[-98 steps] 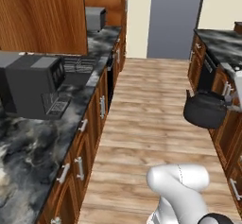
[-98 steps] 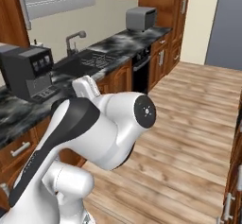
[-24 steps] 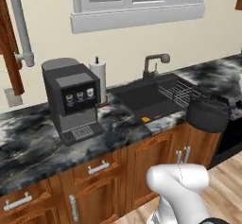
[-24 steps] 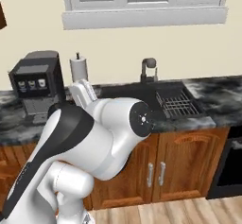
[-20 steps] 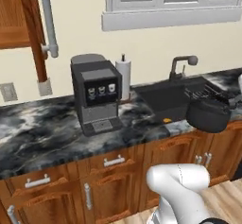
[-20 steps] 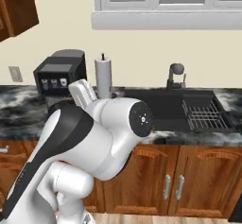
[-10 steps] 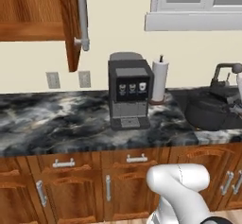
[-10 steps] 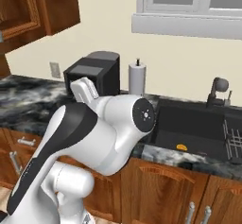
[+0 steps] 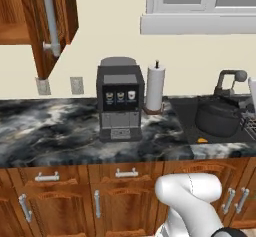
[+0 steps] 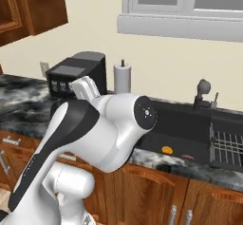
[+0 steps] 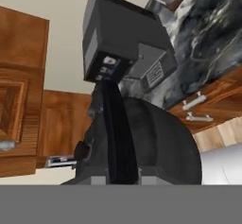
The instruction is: Open the cabinet, pick the kettle from the cabinet, and place it in the sink.
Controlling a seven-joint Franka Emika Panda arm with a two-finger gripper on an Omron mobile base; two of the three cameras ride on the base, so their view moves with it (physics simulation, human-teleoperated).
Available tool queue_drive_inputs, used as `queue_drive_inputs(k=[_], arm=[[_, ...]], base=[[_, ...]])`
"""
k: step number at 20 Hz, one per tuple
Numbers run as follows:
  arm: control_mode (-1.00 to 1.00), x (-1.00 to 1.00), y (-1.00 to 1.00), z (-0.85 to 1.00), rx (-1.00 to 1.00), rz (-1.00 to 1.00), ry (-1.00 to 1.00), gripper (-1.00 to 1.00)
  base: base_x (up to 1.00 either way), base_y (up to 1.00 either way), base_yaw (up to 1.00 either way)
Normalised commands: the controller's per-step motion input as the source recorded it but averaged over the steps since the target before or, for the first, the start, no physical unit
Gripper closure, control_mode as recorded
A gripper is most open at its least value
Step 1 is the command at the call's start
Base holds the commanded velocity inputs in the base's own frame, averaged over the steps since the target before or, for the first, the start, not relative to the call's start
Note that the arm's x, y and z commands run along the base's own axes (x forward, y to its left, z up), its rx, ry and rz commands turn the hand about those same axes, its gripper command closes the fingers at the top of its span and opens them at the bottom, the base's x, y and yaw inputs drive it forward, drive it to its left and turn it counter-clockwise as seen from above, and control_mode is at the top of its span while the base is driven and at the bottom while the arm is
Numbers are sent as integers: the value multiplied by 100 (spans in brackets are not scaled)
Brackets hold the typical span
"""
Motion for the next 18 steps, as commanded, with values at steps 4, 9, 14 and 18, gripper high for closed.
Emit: queue_drive_inputs(k=[4,9,14,18], arm=[[100,0,0,0,0,0,0,100],[100,0,0,0,0,0,0,100],[100,0,0,0,0,0,0,100],[100,0,0,0,0,0,0,100]], base=[[-12,-66,0],[-13,-54,0],[13,-47,5],[1,-49,6]])
